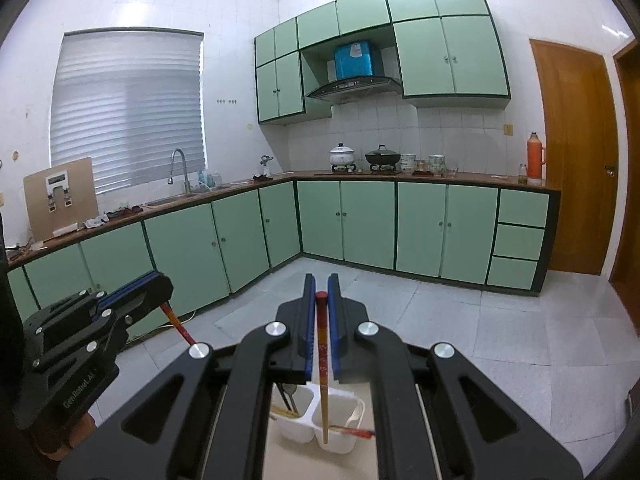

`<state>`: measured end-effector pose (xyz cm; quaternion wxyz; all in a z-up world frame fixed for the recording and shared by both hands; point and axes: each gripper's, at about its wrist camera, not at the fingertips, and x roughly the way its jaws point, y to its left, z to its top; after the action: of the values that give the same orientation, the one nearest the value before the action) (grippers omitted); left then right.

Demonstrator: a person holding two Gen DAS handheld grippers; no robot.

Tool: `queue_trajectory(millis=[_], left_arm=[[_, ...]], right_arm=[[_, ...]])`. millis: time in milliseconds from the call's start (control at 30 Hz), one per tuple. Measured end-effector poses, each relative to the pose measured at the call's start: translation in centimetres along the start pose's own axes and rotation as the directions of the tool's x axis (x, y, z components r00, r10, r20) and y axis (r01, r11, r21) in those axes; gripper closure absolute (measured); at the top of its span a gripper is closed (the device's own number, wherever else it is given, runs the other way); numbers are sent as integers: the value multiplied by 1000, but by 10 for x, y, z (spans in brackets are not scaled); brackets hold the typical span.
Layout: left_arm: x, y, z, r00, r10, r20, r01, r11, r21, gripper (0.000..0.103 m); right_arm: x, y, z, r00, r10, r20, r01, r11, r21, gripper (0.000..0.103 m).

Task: Organize utensils
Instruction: 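Carry both red-patterned chopsticks up over the white holder, then open both tools to drop the red chopsticks into the holder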

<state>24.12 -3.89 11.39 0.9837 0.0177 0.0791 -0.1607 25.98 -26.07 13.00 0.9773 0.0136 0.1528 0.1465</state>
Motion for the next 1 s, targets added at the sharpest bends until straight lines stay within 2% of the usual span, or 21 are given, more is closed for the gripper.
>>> queue_trajectory(millis=[200, 500, 1000], left_arm=[[38, 10, -11, 1000, 12, -18, -12, 1000, -4, 97], [92, 26, -44, 996, 28, -91, -30, 999, -23, 97], [135, 34, -93, 979, 40, -201, -47, 998, -33, 97]], right_arm=[[41, -6, -6, 1000, -8, -12, 8, 1000, 6, 98], [98, -18, -38, 996, -13, -91, 16, 999, 33, 98], [136, -21, -87, 981, 0, -192, 11, 998, 58, 98]])
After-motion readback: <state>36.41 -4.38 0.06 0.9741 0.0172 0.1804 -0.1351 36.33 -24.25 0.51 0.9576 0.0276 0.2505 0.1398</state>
